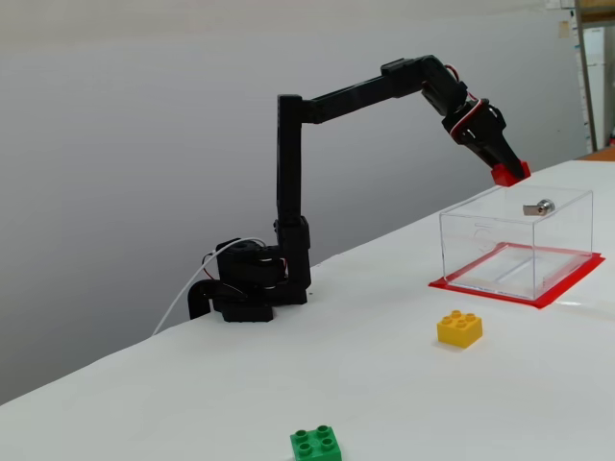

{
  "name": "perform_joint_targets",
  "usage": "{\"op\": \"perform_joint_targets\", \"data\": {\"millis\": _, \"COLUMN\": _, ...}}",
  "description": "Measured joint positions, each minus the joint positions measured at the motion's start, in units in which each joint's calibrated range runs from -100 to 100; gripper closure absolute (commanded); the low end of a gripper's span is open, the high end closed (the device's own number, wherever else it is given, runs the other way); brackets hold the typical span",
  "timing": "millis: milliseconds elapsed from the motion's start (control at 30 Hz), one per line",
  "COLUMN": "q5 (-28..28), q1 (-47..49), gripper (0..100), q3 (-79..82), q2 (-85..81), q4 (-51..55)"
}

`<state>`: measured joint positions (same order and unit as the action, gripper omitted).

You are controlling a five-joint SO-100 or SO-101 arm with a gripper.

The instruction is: Pick the red lego brick and place it into the transparent box

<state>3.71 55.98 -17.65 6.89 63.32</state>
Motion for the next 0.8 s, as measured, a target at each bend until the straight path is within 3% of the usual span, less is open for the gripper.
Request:
{"op": "perform_joint_targets", "data": {"millis": 200, "q5": 0.0, "q1": 0.0, "gripper": 93, "q3": 0.0, "q2": 0.0, "q4": 0.0}}
{"op": "perform_joint_targets", "data": {"millis": 433, "q5": 0.0, "q1": 0.0, "gripper": 74, "q3": 0.0, "q2": 0.0, "q4": 0.0}}
{"op": "perform_joint_targets", "data": {"millis": 800, "q5": 0.0, "q1": 0.0, "gripper": 74, "q3": 0.0, "q2": 0.0, "q4": 0.0}}
